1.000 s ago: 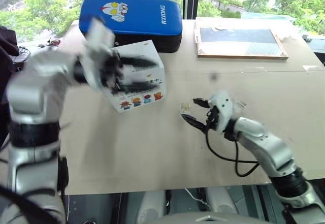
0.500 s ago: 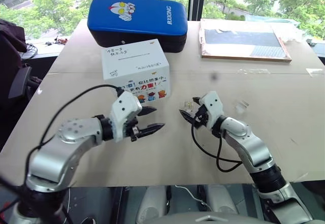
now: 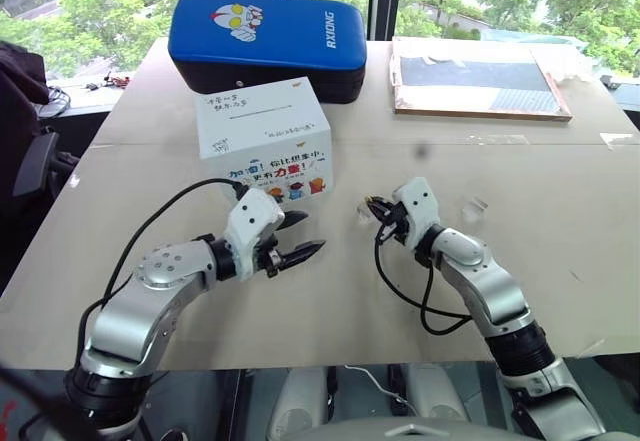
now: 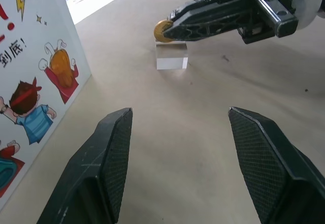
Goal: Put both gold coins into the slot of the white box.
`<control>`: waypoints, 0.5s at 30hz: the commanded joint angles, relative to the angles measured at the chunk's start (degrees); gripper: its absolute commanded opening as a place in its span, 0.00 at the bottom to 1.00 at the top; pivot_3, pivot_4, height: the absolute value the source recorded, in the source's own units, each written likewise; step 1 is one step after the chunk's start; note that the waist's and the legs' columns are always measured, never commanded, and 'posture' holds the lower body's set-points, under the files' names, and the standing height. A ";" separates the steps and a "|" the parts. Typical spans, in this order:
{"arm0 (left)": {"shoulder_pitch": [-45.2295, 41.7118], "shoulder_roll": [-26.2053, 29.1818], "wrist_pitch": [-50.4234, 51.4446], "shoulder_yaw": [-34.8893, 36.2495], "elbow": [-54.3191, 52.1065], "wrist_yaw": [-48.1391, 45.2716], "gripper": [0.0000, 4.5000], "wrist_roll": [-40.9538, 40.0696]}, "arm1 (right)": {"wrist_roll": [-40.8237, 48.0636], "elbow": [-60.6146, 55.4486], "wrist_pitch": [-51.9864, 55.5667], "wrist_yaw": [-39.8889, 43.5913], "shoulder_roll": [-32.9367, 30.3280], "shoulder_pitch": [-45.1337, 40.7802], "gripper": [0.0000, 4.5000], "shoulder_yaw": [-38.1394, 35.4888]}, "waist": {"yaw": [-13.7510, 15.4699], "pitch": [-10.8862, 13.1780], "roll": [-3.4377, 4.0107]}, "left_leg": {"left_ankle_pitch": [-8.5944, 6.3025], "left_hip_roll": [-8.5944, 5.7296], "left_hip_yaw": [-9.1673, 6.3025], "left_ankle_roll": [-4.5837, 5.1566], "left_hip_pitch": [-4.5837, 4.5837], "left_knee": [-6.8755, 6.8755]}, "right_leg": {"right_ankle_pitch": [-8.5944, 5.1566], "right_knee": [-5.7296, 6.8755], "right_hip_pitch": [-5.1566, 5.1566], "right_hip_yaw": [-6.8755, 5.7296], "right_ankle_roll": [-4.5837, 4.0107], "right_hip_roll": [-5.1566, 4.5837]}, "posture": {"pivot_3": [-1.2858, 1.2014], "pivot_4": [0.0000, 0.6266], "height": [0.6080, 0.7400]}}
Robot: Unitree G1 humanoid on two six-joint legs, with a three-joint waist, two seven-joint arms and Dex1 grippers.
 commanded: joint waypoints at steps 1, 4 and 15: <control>-0.50 -1.65 -2.90 0.93 1.19 0.16 0.68 -0.37 | 2.18 -3.41 0.22 0.45 1.07 -0.29 0.00 -2.72 | 0.09 0.00 0.00 | 0.00 0.00 0.00 0.00 0.00 0.00 | 0.00 0.00 0.00 -0.01 0.00 0.00 | 0.52 0.24 1.00; -2.20 -5.81 -1.94 2.48 2.01 2.01 0.68 -3.94 | 9.32 -6.02 3.75 1.36 4.29 -0.90 0.00 -6.54 | 0.13 0.00 0.00 | 0.00 0.00 -0.02 0.00 -0.02 0.00 | 0.01 0.00 0.00 -0.03 0.01 -0.03 | 0.52 0.24 1.00; -9.04 -22.64 8.70 12.20 0.86 14.59 0.68 -32.33 | 42.93 -15.37 20.79 0.68 13.15 -4.76 0.00 -17.88 | 0.02 -0.01 -0.01 | -0.01 0.00 -0.21 0.01 -0.06 0.01 | 0.04 0.04 0.02 -0.11 -0.01 -0.27 | 0.52 0.24 1.00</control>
